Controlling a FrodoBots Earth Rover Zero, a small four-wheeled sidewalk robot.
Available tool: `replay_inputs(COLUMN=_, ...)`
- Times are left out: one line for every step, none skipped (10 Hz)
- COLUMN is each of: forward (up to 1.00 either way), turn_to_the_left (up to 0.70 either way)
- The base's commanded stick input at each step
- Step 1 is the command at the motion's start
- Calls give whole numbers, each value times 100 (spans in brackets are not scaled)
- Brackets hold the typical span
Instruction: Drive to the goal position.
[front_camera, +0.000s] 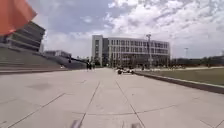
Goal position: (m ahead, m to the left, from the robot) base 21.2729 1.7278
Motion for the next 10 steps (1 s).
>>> replay_inputs(forward=99, turn_to_the_left=6)
replay_inputs(forward=99, turn_to_the_left=6)
replay_inputs(forward=99, turn_to_the_left=6)
replay_inputs(forward=99, turn_to_the_left=6)
replay_inputs(forward=99, turn_to_the_left=6)
replay_inputs(forward=99, turn_to_the_left=6)
replay_inputs(forward=99, turn_to_the_left=6)
replay_inputs(forward=99, turn_to_the_left=6)
replay_inputs(forward=99, turn_to_the_left=6)
replay_inputs(forward=99, turn_to_the_left=6)
